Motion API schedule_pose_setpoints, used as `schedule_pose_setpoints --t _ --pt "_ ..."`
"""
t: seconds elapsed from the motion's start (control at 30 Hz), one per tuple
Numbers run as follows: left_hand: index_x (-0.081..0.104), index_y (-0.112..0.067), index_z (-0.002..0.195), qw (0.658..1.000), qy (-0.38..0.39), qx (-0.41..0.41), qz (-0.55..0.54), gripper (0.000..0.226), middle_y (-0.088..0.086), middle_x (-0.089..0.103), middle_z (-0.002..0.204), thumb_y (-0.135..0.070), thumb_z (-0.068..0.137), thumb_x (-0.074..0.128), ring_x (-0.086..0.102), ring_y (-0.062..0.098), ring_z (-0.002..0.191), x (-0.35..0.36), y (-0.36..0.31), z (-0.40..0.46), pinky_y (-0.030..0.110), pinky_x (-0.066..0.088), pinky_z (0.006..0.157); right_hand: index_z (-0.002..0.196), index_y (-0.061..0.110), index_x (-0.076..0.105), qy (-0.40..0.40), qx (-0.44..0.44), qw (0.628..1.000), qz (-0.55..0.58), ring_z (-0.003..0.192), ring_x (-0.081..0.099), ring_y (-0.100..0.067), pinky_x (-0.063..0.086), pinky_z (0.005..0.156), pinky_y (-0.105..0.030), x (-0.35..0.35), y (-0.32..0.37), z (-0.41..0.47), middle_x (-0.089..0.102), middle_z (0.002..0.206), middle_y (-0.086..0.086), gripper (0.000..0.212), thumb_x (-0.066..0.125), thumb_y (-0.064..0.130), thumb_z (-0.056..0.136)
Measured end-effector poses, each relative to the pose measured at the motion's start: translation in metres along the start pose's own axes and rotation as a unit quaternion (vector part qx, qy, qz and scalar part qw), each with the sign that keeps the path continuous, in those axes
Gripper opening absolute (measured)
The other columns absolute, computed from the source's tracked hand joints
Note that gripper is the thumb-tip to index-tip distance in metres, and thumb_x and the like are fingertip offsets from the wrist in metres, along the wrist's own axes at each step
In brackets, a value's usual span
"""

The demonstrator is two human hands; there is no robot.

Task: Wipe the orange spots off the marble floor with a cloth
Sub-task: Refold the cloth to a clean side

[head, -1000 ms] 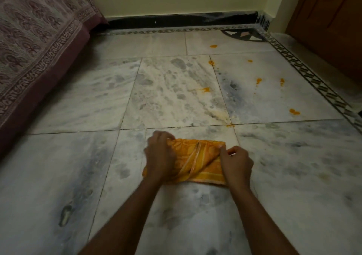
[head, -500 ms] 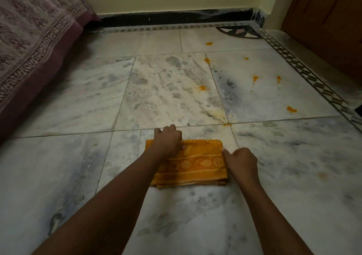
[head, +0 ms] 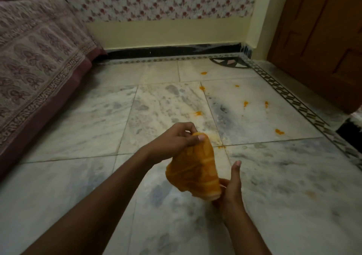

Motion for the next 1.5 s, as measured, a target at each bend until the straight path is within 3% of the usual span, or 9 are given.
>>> schedule_pose_setpoints --t 0.2,0.4,0.53,0.67,0.8,1.1,1.2,1.3,1.5 --pt "0.062 -0.015 0.089 0.990 -0.136 0.000 -0.036 0.024 0.005 0.065 0.077 -0.036 0.097 0.068 0.061 0.014 0.067 -0.012 -0.004 -0.007 0.022 0.047 0.054 0.132 0.020 0.067 0.223 0.007 0.965 0.137 0.123 0.060 -0.054 0.038 0.111 -0.073 0.036 0.031 -0.028 0.070 0.129 -0.023 0.104 0.038 0.097 0.070" --pt "0.063 -0.012 0.093 0.971 -0.230 0.005 -0.073 0.026 0.022 0.072 0.085 -0.036 0.094 0.072 0.069 0.029 0.076 -0.015 0.001 -0.013 0.039 0.054 0.066 0.127 0.029 0.070 0.208 -0.023 0.967 0.145 0.119 0.063 -0.045 0.046 0.099 -0.053 0.028 0.059 -0.040 0.072 0.127 -0.023 0.109 0.096 0.069 0.029" --pt "0.059 -0.020 0.098 0.962 -0.261 -0.004 -0.081 0.022 0.010 0.074 0.092 -0.033 0.092 0.076 0.070 0.025 0.089 -0.011 0.008 -0.015 0.037 0.055 0.071 0.144 0.055 0.045 0.158 -0.110 0.981 0.021 0.115 0.066 -0.040 0.055 0.086 -0.051 0.023 0.074 -0.040 0.063 0.135 -0.015 0.094 0.086 0.025 0.065" --pt "0.049 -0.027 0.107 0.959 -0.260 0.011 -0.109 0.036 0.013 0.077 0.091 -0.014 0.090 0.078 0.074 0.030 0.088 -0.010 0.016 -0.019 0.042 0.060 0.074 0.133 0.040 0.065 0.130 -0.222 0.966 -0.012 0.100 0.076 -0.037 0.064 0.081 -0.055 0.021 0.096 -0.042 0.075 0.116 -0.018 0.078 0.087 0.005 0.067" --pt "0.059 -0.029 0.116 0.968 -0.233 0.060 -0.073 0.050 0.011 0.077 0.084 0.000 0.081 0.082 0.076 0.029 0.083 -0.010 0.017 -0.025 0.044 0.065 0.073 0.120 0.031 0.074 0.108 -0.328 0.921 -0.178 0.090 0.077 -0.017 0.064 0.068 -0.030 0.025 0.119 -0.053 0.078 0.107 0.003 0.064 0.090 -0.005 0.069" --pt "0.077 -0.031 0.099 0.932 -0.274 0.110 0.210 0.028 -0.010 0.047 0.097 -0.008 0.083 0.081 0.056 0.010 0.093 0.001 0.023 -0.037 0.012 0.052 0.073 0.089 0.029 0.074 0.026 -0.437 0.703 -0.561 0.108 0.054 -0.020 0.054 0.087 -0.036 0.041 0.145 -0.068 0.060 0.108 0.001 0.020 0.087 0.023 0.076" --pt "0.076 -0.033 0.096 0.937 -0.238 0.087 0.239 0.016 -0.011 0.042 0.102 -0.022 0.086 0.082 0.051 0.014 0.101 0.004 0.034 -0.031 0.027 0.054 0.083 0.082 0.023 0.067 0.098 -0.376 0.726 -0.568 0.106 0.053 -0.016 0.053 0.084 -0.036 0.034 0.142 -0.059 0.057 0.111 0.003 0.023 0.090 0.024 0.075" --pt "0.074 -0.035 0.095 0.953 -0.175 0.076 0.234 0.009 -0.008 0.055 0.096 -0.029 0.089 0.078 0.059 0.016 0.092 0.016 0.031 -0.017 0.046 0.057 0.082 0.078 0.016 0.064 0.111 -0.352 0.746 -0.554 0.077 0.066 -0.015 0.056 0.065 -0.037 0.028 0.148 -0.050 0.069 0.080 0.001 0.023 0.086 0.013 0.076" --pt "0.076 -0.025 0.109 0.929 -0.263 0.133 0.224 0.024 -0.004 0.059 0.101 -0.019 0.086 0.080 0.063 0.014 0.083 0.025 0.022 0.013 0.036 0.059 0.071 0.082 0.020 0.062 0.019 -0.504 0.684 -0.527 0.080 0.068 -0.021 0.058 0.067 -0.040 0.025 0.178 -0.040 0.072 0.084 0.000 0.027 0.072 -0.004 0.072"
Point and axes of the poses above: each hand's wrist, its own z-axis towards the middle knuckle, its own x-axis out of the palm, y = z × x, the point moved 7 cm from there along z, towards the middle knuckle
